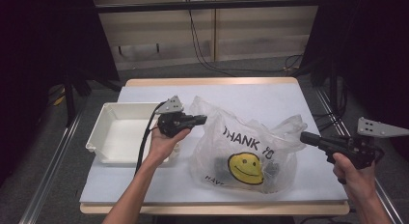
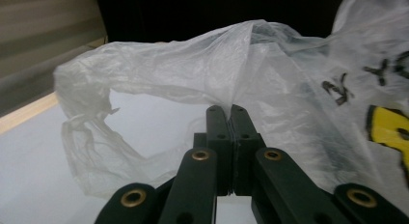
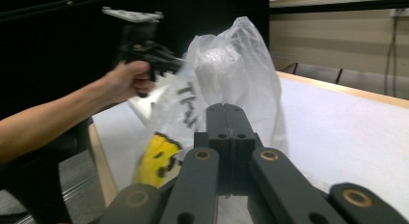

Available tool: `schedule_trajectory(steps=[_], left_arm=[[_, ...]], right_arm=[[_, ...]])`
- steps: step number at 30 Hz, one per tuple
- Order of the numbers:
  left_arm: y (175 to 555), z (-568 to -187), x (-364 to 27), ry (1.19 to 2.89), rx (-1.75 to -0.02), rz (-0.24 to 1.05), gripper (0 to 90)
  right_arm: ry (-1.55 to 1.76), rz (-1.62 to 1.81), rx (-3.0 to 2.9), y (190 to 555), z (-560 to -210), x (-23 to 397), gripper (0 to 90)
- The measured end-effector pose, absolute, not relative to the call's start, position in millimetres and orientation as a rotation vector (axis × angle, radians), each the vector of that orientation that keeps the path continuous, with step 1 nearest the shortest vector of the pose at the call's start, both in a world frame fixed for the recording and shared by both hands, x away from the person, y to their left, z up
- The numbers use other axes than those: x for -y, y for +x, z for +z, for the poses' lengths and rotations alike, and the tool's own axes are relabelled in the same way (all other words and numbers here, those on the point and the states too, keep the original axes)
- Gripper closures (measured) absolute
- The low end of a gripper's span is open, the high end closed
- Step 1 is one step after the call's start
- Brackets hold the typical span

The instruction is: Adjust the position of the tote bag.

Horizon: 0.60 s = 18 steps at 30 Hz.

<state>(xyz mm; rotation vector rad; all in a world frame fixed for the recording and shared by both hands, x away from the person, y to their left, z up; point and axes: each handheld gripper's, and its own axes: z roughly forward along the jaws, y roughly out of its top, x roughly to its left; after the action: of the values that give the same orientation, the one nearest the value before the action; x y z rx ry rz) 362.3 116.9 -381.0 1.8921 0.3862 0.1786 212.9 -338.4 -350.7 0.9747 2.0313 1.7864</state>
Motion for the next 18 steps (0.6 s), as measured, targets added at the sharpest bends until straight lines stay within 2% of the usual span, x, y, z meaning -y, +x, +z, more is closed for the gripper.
schedule_trajectory(steps=[14, 18], left_arm=[[294, -358, -153, 1.915, -0.244, 0.222, 90.0], [277, -360, -162, 1.919, -0.214, 0.188, 90.0]], right_arm=[[1.063, 1.669, -1.954, 210, -353, 356, 90.0], [1.077, 1.593, -1.965, 205, -353, 352, 90.0]])
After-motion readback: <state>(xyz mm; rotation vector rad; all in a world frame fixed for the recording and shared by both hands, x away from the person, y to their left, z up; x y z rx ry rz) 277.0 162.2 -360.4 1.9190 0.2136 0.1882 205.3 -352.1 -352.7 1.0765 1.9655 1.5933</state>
